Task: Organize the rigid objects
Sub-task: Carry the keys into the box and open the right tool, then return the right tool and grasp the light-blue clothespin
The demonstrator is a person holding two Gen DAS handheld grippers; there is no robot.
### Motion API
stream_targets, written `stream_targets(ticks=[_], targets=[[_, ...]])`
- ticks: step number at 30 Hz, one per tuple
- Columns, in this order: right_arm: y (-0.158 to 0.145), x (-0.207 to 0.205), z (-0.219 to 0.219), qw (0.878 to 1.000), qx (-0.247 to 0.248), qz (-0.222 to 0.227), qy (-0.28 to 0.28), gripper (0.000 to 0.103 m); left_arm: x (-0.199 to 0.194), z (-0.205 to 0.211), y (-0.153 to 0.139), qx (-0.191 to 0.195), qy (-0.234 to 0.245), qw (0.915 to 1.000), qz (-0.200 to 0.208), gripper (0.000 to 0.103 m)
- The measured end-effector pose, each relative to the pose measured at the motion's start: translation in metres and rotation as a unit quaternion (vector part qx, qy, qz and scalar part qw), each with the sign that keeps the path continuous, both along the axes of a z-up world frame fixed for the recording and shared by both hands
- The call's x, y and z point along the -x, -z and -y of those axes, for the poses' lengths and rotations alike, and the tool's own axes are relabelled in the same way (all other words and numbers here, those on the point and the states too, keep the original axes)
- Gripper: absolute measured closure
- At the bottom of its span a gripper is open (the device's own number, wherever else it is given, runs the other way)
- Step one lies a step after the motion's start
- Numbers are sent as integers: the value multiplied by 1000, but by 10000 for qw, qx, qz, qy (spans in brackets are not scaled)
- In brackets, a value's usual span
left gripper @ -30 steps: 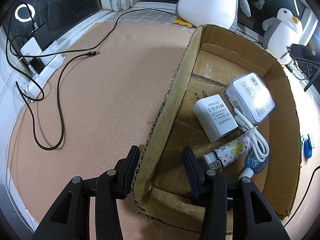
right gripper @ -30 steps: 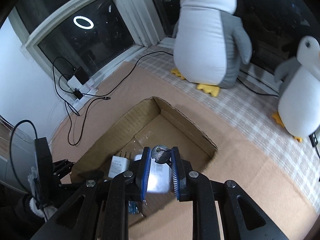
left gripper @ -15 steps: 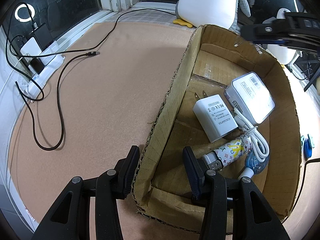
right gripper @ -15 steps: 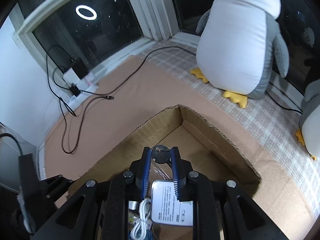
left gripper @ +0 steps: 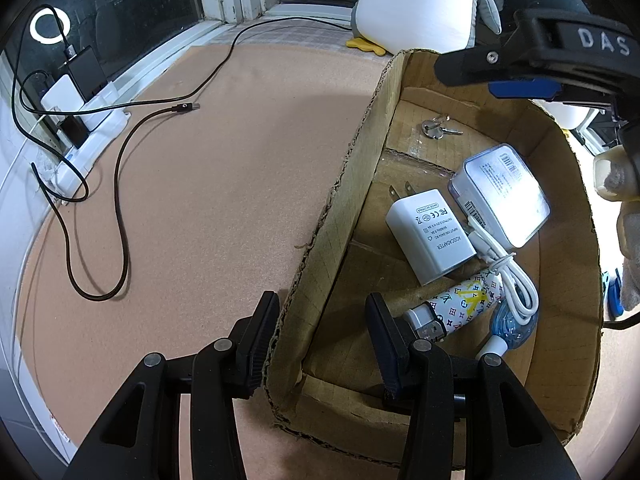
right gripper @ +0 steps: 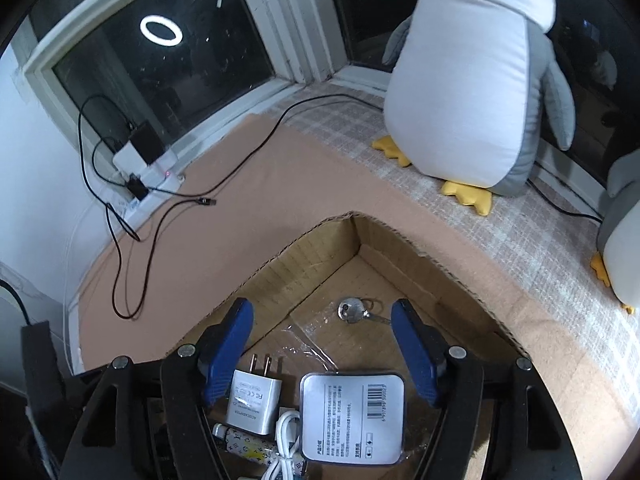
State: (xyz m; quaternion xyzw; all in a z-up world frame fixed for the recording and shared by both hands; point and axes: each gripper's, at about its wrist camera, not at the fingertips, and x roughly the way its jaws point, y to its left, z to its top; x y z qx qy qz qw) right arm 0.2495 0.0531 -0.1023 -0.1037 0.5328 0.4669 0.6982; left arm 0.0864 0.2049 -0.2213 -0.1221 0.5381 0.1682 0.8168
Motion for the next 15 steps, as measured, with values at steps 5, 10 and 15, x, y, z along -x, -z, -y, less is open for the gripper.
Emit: stream_targets(ticks=[5,10,15], targets=[[-17,-5,21,9997,-146,49,178,35,1,-1,0,1,-4,10000,12,54],[-37,-9,57,9983,-369,-8,450,35,1,-1,0,-35,9,10000,8,54],[-56,-2,99,9970,-332,298,628,35,1,0,0,-69,24,10000,6,54]])
